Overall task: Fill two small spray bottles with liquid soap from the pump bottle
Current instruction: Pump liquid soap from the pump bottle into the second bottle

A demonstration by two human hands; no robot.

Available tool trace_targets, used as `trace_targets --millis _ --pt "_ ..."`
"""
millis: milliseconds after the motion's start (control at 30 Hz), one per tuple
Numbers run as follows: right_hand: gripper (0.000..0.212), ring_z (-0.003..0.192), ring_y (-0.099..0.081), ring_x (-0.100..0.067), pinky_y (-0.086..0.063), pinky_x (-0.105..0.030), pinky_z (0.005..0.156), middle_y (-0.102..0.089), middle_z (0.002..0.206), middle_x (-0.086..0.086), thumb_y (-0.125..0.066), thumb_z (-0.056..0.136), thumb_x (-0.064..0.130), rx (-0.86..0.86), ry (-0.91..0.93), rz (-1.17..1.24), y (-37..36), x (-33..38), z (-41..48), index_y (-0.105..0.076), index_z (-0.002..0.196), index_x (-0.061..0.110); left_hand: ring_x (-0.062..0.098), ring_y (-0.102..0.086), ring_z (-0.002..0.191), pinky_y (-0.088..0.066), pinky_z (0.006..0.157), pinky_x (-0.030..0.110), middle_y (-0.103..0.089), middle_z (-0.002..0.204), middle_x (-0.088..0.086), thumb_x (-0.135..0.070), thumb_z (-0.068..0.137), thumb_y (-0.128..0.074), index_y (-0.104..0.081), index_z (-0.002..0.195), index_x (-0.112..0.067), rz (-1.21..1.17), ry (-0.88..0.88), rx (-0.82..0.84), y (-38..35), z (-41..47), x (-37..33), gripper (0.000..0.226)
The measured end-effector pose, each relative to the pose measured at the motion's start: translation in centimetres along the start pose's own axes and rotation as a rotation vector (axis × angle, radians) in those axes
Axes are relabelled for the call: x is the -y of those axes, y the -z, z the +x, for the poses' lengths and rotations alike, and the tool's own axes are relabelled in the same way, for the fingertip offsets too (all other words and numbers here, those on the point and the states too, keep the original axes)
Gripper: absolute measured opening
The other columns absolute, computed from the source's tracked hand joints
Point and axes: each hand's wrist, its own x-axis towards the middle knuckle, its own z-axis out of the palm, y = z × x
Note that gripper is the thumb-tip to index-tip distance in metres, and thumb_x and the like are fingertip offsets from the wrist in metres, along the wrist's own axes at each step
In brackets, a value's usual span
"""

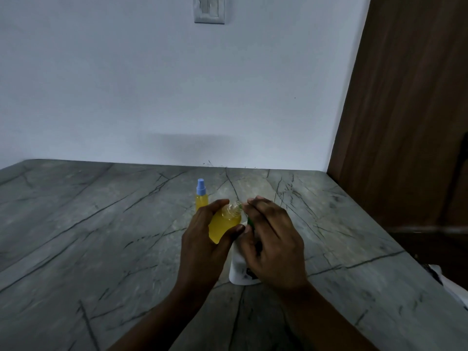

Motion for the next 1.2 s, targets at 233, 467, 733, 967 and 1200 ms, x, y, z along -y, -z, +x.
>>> trace_targets --millis 233,467,733,967,1200 --pt "0.041 0.115 -0.052 -0.022 -0.048 -0.033 0.092 -0.065 0.114 -0.016 -0.04 0.095 0.025 0.025 0.034 -0.049 0.3 -0.3 0.8 -0.066 0.111 -0.001 -0.007 -0.056 0.097 -0.045 0.076 0.009 -0.057 0.104 -0.022 -0.051 0.068 -0.058 -0.049 0.11 -0.04 -0.028 0.001 -0.015 0.2 0.1 -0.7 0.045" --pt "0.044 0.116 -0.051 -0.021 -0.042 -0.035 0.1 -0.065 0.115 -0.016 -0.037 0.098 0.028 0.028 0.064 -0.051 0.5 -0.5 1.2 -0.066 0.112 -0.001 -0.008 -0.056 0.095 -0.043 0.075 0.006 -0.057 0.102 -0.024 -0.049 0.067 -0.06 -0.053 0.111 -0.033 -0.029 0.007 -0.034 0.4 0.2 -0.8 0.047" --pt "0.036 0.11 -0.053 -0.022 -0.042 -0.026 0.096 -0.066 0.109 -0.016 -0.049 0.087 0.021 0.012 0.006 -0.016 0.4 -0.1 1.1 -0.068 0.107 -0.003 -0.005 -0.057 0.095 -0.045 0.075 0.009 -0.058 0.101 -0.02 -0.037 0.072 -0.067 -0.051 0.111 -0.035 -0.024 0.007 -0.019 0.2 0.0 -0.5 0.042" --pt "0.045 0.11 -0.055 -0.022 -0.045 -0.028 0.097 -0.066 0.108 -0.016 -0.037 0.099 0.029 0.014 0.001 0.019 0.2 0.0 0.3 -0.067 0.107 -0.003 -0.007 -0.056 0.094 -0.043 0.075 0.006 -0.057 0.102 -0.021 -0.031 0.072 -0.071 -0.051 0.112 -0.035 -0.017 0.011 -0.015 0.0 -0.2 0.0 0.045" --pt "0.038 0.109 -0.055 -0.022 -0.045 -0.027 0.096 -0.066 0.109 -0.015 -0.044 0.095 0.024 0.024 -0.009 0.021 0.3 0.1 0.3 -0.068 0.106 -0.003 -0.01 -0.055 0.093 -0.042 0.075 0.005 -0.057 0.102 -0.021 -0.045 0.069 -0.06 -0.049 0.111 -0.038 -0.021 -0.004 -0.014 0.1 -0.1 -0.2 0.045"
